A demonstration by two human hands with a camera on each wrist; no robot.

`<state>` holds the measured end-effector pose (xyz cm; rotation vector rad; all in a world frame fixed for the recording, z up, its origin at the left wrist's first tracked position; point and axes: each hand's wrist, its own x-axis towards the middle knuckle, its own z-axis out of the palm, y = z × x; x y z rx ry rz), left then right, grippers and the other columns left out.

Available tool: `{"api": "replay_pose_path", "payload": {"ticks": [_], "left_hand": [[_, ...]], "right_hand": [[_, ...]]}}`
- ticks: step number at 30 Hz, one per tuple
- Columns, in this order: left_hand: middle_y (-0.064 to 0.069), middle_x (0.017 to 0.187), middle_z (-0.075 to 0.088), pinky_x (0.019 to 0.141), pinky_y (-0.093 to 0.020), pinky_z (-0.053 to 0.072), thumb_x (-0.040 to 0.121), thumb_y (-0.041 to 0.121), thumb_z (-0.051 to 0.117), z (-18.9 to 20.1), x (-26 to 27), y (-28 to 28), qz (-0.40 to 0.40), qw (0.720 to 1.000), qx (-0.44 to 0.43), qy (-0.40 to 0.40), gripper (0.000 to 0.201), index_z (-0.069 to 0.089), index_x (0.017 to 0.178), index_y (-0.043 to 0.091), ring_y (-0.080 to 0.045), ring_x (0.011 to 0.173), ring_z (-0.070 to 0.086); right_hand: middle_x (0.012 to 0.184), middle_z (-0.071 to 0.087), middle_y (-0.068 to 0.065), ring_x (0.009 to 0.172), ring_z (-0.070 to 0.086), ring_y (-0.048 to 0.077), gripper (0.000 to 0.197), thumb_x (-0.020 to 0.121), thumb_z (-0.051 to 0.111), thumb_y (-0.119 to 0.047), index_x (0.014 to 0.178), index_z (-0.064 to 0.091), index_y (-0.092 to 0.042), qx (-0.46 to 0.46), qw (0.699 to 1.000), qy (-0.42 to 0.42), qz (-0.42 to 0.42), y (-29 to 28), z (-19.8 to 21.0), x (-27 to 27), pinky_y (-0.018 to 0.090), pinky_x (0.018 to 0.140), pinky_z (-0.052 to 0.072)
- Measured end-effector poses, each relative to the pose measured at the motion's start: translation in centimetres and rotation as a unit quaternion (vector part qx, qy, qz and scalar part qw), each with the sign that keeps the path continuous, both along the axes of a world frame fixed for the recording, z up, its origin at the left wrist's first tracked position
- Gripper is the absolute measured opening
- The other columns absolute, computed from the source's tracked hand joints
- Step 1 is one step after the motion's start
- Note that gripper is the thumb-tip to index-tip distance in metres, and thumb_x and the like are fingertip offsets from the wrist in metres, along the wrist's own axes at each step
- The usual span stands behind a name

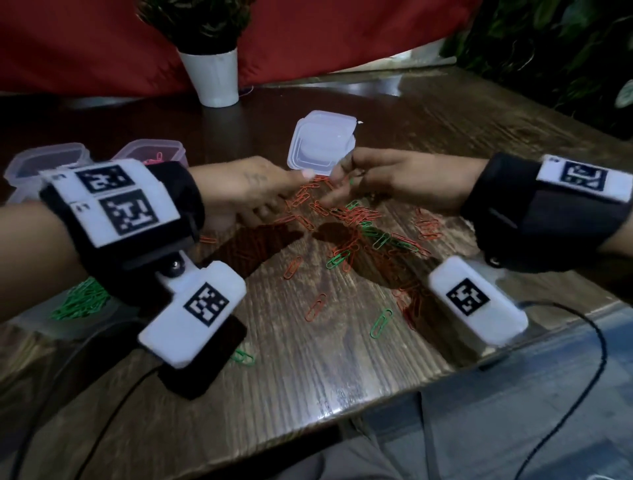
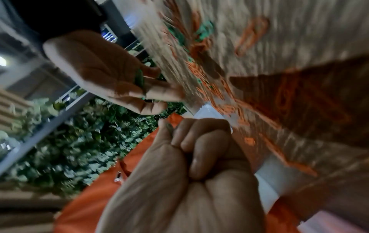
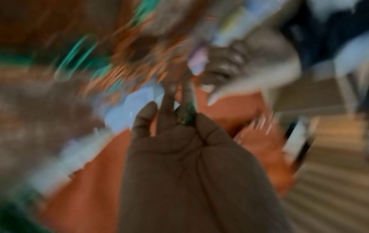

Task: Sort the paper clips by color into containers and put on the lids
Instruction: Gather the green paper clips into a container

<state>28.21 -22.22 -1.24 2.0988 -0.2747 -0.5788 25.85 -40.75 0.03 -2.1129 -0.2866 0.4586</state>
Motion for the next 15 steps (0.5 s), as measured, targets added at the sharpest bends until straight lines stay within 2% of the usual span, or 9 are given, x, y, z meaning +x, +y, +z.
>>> {"api": "replay_pose_path", "payload": {"ticks": [3, 4, 6, 8, 9, 11, 13, 14, 15], "left_hand": [[0.009, 0.043, 0.031, 0.03, -0.008, 0.014, 0.092, 0.03, 0.048, -0.2, -1.0, 0.1, -0.033, 0.996, -0.052, 0.058, 0.028, 0.05, 0.068, 0.016, 0.002, 0.034, 0.028], [0.009, 0.043, 0.032, 0.029, -0.008, 0.014, 0.094, 0.024, 0.046, -0.3, -1.3, 0.1, -0.04, 0.995, -0.058, 0.065, 0.023, 0.051, 0.074, 0.014, 0.001, 0.035, 0.029], [0.007, 0.046, 0.033, 0.03, -0.007, 0.014, 0.097, 0.018, 0.041, -0.4, -1.8, 0.0, -0.041, 0.996, -0.055, 0.065, 0.021, 0.055, 0.084, 0.011, 0.001, 0.036, 0.027], [0.001, 0.055, 0.035, 0.031, -0.008, 0.014, 0.097, 0.023, 0.041, -0.5, -2.2, -0.1, -0.039, 0.997, -0.049, 0.043, 0.025, 0.058, 0.084, 0.011, 0.0, 0.038, 0.024], [-0.003, 0.058, 0.036, 0.031, -0.009, 0.015, 0.097, 0.027, 0.042, -0.4, -2.4, -0.2, -0.041, 0.998, -0.04, 0.025, 0.027, 0.059, 0.082, 0.012, -0.001, 0.038, 0.024], [0.0, 0.056, 0.042, 0.036, -0.013, 0.024, 0.089, 0.04, 0.051, -0.3, -2.6, -0.4, -0.062, 0.997, 0.018, -0.042, 0.032, 0.058, 0.075, 0.012, -0.002, 0.04, 0.031], [0.005, 0.058, 0.053, 0.055, -0.021, 0.037, 0.074, 0.046, 0.066, -0.4, -2.6, -0.8, -0.106, 0.977, 0.13, -0.132, 0.033, 0.062, 0.072, 0.014, -0.005, 0.054, 0.045], [0.007, 0.062, 0.058, 0.063, -0.025, 0.038, 0.071, 0.045, 0.071, -0.4, -2.7, -1.1, -0.128, 0.958, 0.193, -0.171, 0.028, 0.064, 0.072, 0.018, -0.006, 0.062, 0.049], [0.01, 0.065, 0.059, 0.064, -0.025, 0.037, 0.071, 0.043, 0.074, -0.5, -2.9, -1.5, -0.14, 0.937, 0.245, -0.204, 0.024, 0.065, 0.073, 0.021, -0.007, 0.066, 0.051]], "right_hand": [[0.121, 0.063, 0.008, 0.101, 0.057, 0.014, 0.025, 0.094, 0.03, 0.0, 0.094, 0.047, -0.019, 0.143, 0.986, 0.072, -0.036, 0.3, 0.1, -0.4, 0.019, 0.056, 0.035], [0.124, 0.061, 0.007, 0.104, 0.057, 0.015, 0.025, 0.095, 0.028, -0.001, 0.095, 0.046, -0.018, 0.166, 0.981, 0.094, -0.037, 0.4, 0.1, -0.7, 0.018, 0.055, 0.038], [0.118, 0.063, 0.001, 0.099, 0.058, 0.011, 0.025, 0.095, 0.026, -0.002, 0.098, 0.046, -0.018, 0.192, 0.973, 0.121, -0.035, 0.5, 0.2, -1.1, 0.019, 0.06, 0.042], [0.108, 0.065, 0.001, 0.097, 0.06, 0.012, 0.026, 0.095, 0.025, -0.001, 0.098, 0.045, -0.017, 0.195, 0.973, 0.118, -0.041, 0.4, 0.4, -1.3, 0.02, 0.063, 0.042], [0.102, 0.067, 0.002, 0.093, 0.063, 0.013, 0.027, 0.095, 0.026, 0.001, 0.097, 0.046, -0.017, 0.188, 0.975, 0.104, -0.054, 0.3, 0.5, -1.2, 0.02, 0.062, 0.042], [0.077, 0.065, 0.004, 0.064, 0.063, 0.007, 0.029, 0.093, 0.026, 0.004, 0.092, 0.048, -0.015, 0.154, 0.982, 0.049, -0.098, -0.2, 0.6, -1.0, 0.02, 0.053, 0.037], [0.059, 0.049, 0.002, 0.037, 0.042, 0.003, 0.032, 0.093, 0.027, 0.004, 0.084, 0.052, -0.014, 0.074, 0.989, -0.011, -0.13, -1.2, 0.5, -0.7, 0.016, 0.041, 0.027], [0.054, 0.043, -0.001, 0.034, 0.032, 0.003, 0.033, 0.094, 0.029, 0.001, 0.08, 0.055, -0.014, 0.028, 0.991, -0.027, -0.13, -1.7, 0.3, -0.6, 0.014, 0.038, 0.022], [0.048, 0.04, -0.004, 0.034, 0.027, 0.003, 0.033, 0.096, 0.032, -0.003, 0.077, 0.057, -0.013, -0.013, 0.992, -0.037, -0.123, -2.3, 0.0, -0.5, 0.013, 0.035, 0.018]]}}
